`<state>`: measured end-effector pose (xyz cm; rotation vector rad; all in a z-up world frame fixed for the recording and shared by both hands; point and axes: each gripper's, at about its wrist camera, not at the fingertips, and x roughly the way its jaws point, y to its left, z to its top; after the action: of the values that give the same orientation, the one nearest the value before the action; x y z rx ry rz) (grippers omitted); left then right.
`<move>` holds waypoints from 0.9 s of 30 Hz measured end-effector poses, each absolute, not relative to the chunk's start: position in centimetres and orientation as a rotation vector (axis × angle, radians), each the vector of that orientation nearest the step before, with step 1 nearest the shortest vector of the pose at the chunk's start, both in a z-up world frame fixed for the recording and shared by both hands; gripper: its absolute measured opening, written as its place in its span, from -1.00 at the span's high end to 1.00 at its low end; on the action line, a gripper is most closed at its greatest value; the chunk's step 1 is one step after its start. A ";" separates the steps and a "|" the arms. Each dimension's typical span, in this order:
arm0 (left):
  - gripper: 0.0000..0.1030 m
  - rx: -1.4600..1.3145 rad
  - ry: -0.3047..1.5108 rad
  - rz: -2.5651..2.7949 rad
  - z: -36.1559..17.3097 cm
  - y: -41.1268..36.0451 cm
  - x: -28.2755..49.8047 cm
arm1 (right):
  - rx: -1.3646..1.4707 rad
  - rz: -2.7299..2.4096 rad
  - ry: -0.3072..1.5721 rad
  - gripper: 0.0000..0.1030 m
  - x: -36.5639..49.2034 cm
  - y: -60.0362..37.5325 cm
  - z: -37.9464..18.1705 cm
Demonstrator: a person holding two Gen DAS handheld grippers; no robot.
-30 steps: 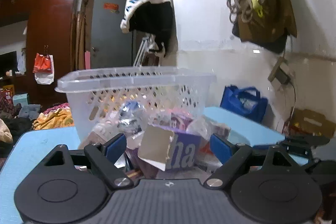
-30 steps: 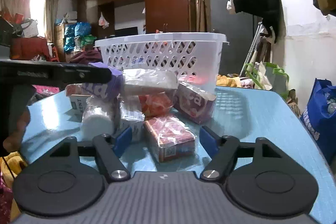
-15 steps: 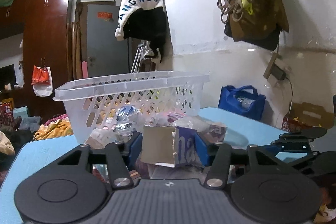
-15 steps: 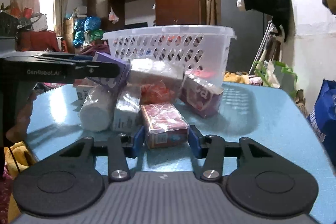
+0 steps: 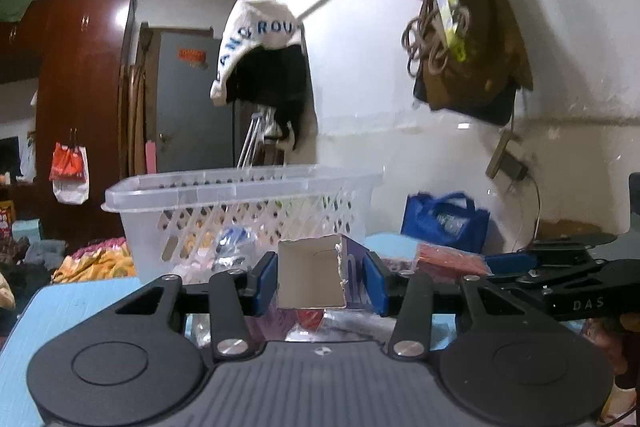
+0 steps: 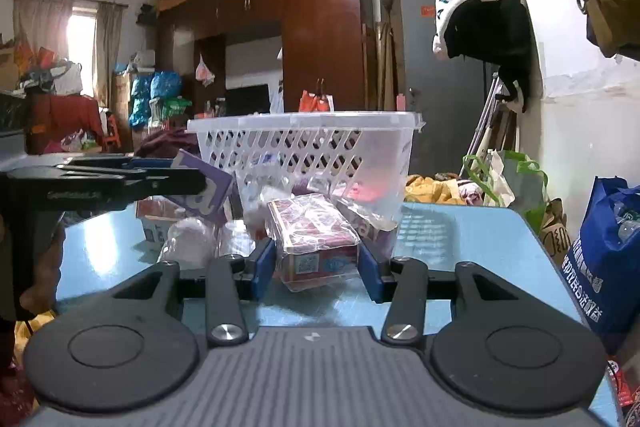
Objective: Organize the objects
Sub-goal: 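Carry both held boxes over the white basket and release them inside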
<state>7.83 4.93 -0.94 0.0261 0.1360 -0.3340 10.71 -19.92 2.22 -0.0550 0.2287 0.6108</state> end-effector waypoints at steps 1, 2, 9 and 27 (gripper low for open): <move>0.04 0.018 0.127 -0.331 -0.9 5.1 7.7 | -0.049 0.610 0.221 0.06 10.6 -20.0 2.3; 0.04 0.010 0.122 -0.329 -0.9 5.3 7.7 | -0.043 0.611 0.213 0.06 10.6 -20.1 2.5; 0.04 -0.020 0.093 -0.335 -0.8 6.0 7.4 | -0.022 0.613 0.186 0.06 10.5 -20.2 2.7; 0.05 -0.056 0.065 -0.327 -0.5 7.5 7.0 | -0.009 0.615 0.160 0.06 10.3 -20.4 2.9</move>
<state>7.03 7.46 -0.45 -0.0556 0.0650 -0.3268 10.31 -20.42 2.86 -0.0092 0.1604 0.6155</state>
